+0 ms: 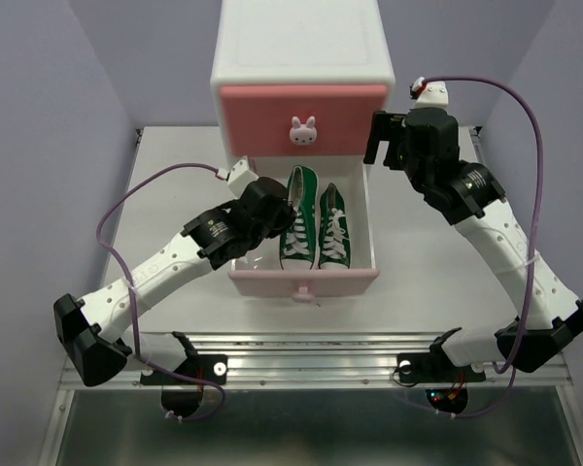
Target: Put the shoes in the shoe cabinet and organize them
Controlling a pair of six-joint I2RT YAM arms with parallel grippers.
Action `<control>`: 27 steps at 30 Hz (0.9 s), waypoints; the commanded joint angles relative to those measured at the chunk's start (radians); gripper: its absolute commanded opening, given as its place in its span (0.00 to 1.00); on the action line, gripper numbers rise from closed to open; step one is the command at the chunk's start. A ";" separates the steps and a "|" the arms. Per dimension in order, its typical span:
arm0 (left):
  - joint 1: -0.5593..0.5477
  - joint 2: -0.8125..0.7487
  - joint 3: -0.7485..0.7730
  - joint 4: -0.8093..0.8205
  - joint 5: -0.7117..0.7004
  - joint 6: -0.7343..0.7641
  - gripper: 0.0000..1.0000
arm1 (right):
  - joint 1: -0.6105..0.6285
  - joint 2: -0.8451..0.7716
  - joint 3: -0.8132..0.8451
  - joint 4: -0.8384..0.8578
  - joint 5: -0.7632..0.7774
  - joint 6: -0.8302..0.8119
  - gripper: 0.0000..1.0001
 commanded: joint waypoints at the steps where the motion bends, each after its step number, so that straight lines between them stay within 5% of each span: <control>1: -0.010 -0.006 0.011 -0.001 -0.022 -0.025 0.00 | -0.003 -0.040 -0.008 0.049 0.002 -0.004 1.00; 14: -0.006 0.155 0.111 0.020 -0.079 -0.013 0.00 | -0.003 -0.056 -0.013 0.049 0.016 -0.010 1.00; 27: 0.063 0.182 0.033 0.136 -0.062 -0.053 0.00 | -0.003 -0.023 0.026 0.049 0.019 -0.021 1.00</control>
